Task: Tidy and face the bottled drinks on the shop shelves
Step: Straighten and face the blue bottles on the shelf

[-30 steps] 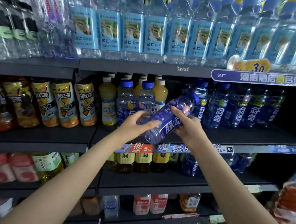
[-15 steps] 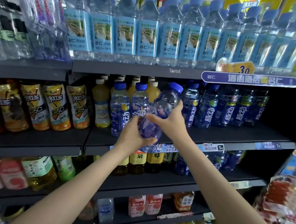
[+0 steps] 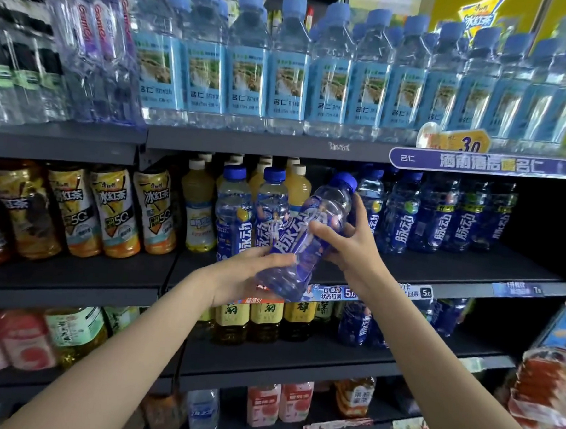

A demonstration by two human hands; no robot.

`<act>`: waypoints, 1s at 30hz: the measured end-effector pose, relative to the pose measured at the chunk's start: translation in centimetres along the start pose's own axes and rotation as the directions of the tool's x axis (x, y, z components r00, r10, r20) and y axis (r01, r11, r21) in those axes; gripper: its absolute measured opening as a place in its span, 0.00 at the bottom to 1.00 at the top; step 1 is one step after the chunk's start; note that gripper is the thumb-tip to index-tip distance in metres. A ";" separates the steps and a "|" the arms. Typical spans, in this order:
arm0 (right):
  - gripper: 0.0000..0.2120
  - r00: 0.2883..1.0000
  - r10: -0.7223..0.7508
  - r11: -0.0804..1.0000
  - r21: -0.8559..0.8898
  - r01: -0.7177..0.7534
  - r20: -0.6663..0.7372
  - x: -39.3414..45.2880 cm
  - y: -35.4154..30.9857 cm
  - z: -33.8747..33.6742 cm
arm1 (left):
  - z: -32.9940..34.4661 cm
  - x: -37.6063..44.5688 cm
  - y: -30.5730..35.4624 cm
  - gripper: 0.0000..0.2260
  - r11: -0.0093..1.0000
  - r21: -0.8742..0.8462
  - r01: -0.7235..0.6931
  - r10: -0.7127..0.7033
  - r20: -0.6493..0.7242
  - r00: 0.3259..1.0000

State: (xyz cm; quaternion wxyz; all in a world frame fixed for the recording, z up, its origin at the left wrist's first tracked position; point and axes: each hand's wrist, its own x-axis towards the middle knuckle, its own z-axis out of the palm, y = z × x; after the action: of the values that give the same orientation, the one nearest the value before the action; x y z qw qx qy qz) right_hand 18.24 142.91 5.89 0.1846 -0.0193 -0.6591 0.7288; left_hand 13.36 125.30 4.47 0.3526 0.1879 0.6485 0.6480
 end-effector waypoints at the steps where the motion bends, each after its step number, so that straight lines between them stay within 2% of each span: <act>1: 0.47 0.999 0.043 0.999 0.024 -0.043 0.018 0.0 -0.1 -0.3 | 0.4 0.0 0.1 0.23 1.000 0.006 -0.008 0.008 -0.018 1.000; 3: 0.37 0.991 0.134 0.990 -0.046 -0.133 0.021 0.3 -0.6 -0.6 | 1.4 0.2 0.8 0.20 0.995 0.091 -0.028 0.041 -0.150 0.988; 6: 0.35 0.963 0.270 0.960 -0.080 -0.270 -0.009 0.7 -0.6 -0.3 | 2.4 0.6 1.4 0.20 0.947 0.318 -0.048 0.151 -0.310 0.939; 9: 0.35 0.961 0.272 0.962 -0.018 -0.273 -0.047 0.8 0.1 -0.3 | 2.9 0.4 1.6 0.20 0.865 0.494 -0.093 0.269 -0.299 0.915; 12: 0.36 0.973 0.229 0.973 0.040 -0.227 -0.035 1.2 0.4 -0.8 | 3.0 0.7 1.0 0.24 0.830 0.537 -0.151 0.347 -0.285 0.893; 14: 0.38 0.980 0.197 0.980 0.039 -0.196 -0.035 1.4 0.4 -0.8 | 3.1 1.4 0.1 0.32 0.715 0.680 -0.161 0.472 -0.300 0.829; 17: 0.39 0.981 0.185 0.982 0.053 -0.182 -0.052 1.6 0.3 -0.8 | 3.3 2.0 -1.1 0.36 0.411 0.900 -0.145 0.706 -0.214 0.675; 19: 0.38 0.984 0.157 0.984 0.098 -0.149 -0.082 1.6 0.5 -1.1 | 3.0 2.4 -1.3 0.37 0.294 0.942 -0.159 0.757 -0.128 0.641; 20: 0.39 0.986 0.135 0.986 0.111 -0.124 -0.100 1.7 0.7 -1.3 | 2.7 2.6 -1.3 0.37 0.305 0.934 -0.184 0.744 -0.114 0.658; 21: 0.41 0.988 0.109 0.989 0.111 -0.097 -0.112 1.7 0.8 -1.6 | 2.5 2.9 -1.1 0.37 0.366 0.904 -0.222 0.713 -0.119 0.691; 23: 0.48 0.993 0.048 0.997 0.062 -0.041 -0.109 1.6 1.1 -2.1 | 2.3 3.1 -0.3 0.36 0.597 0.758 -0.263 0.547 -0.145 0.824; 24: 0.50 0.996 0.013 0.999 0.035 -0.010 -0.088 1.5 1.3 -2.5 | 2.2 3.1 0.1 0.34 0.721 0.652 -0.234 0.424 -0.149 0.893; 25: 0.52 0.998 -0.021 1.000 0.020 0.023 -0.058 1.4 1.5 -2.9 | 2.1 3.1 0.3 0.31 0.821 0.539 -0.189 0.306 -0.136 0.942; 26: 0.53 0.999 -0.051 0.999 0.010 0.051 -0.020 1.2 1.7 -3.3 | 1.9 3.2 0.3 0.27 0.879 0.452 -0.153 0.227 -0.115 0.967; 28: 0.53 0.997 -0.068 0.998 -0.014 0.069 0.031 1.3 2.0 -3.9 | 2.0 3.6 -0.2 0.23 0.870 0.460 -0.178 0.254 -0.110 0.961; 30: 0.50 0.998 -0.061 0.997 -0.050 0.062 0.027 1.6 2.4 -3.9 | 2.5 4.3 -0.9 0.28 0.779 0.586 -0.223 0.387 -0.169 0.906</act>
State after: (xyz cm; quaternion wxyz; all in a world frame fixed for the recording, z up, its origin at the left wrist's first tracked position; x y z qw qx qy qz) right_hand 17.18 146.92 3.41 0.1978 0.0055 -0.6801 0.7059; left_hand 12.43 130.01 2.88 0.0766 0.2917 0.8112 0.5010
